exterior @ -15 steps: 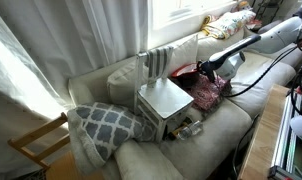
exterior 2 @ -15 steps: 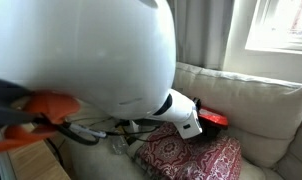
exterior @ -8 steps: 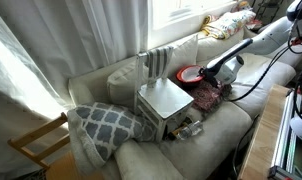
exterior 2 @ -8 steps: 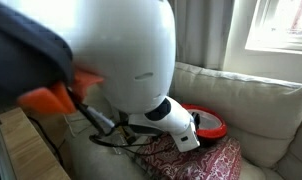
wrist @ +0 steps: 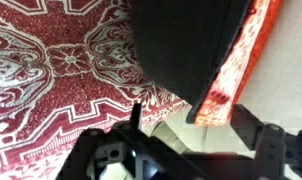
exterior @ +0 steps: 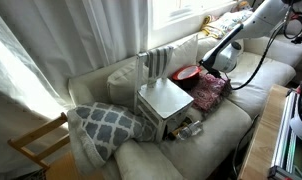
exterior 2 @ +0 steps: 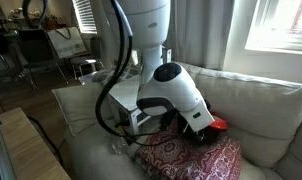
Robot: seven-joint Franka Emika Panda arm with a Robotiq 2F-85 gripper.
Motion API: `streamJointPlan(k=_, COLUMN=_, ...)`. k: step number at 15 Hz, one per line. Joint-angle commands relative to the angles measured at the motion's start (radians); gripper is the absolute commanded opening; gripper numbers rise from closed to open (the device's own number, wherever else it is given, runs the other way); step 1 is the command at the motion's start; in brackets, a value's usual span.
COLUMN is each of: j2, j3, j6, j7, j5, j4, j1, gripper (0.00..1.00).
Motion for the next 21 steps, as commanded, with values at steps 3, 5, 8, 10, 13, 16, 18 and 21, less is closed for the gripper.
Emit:
streamJointPlan(k=3, j2=-0.186, j3=-0.185, j6=-0.178, j7=0.009, j5=0.092, j4=-0.079, j1=0.179, gripper=1.0)
streamJointPlan(k=5, j2=-0.235, j3=-0.238, j6=-0.228, j7=-0.001, j5=0.096, j4=-0.094, j1=0.228, gripper=1.0)
streamJointPlan(k=8, j2=-0.332, j3=-0.266, j6=-0.328, j7=-0.027, j5=0.07, j4=-0.133, j1=0.257, gripper=1.0)
streamJointPlan(k=10, j2=-0.404, j3=-0.288, j6=-0.414, j7=-0.046, j5=0.071, j4=-0.156, j1=0.284, gripper=1.0)
streamJointPlan(k=13, j2=-0.531, j3=-0.274, j6=-0.621, j7=-0.119, j5=0.062, j4=-0.185, j1=0.276, gripper=1.0)
streamJointPlan(k=16, j2=-0.645, j3=-0.367, j6=-0.806, j7=-0.154, j5=0.051, j4=-0.198, j1=0.365, gripper=1.0)
streamJointPlan(k=18, j2=-0.705, j3=-0.471, j6=-0.885, j7=-0.129, j5=-0.001, j4=-0.21, j1=0.461, gripper=1.0)
streamJointPlan(k=21, j2=-0.772, j3=-0.572, j6=-0.998, j7=-0.098, j5=-0.099, j4=-0.214, j1=0.561, gripper=1.0)
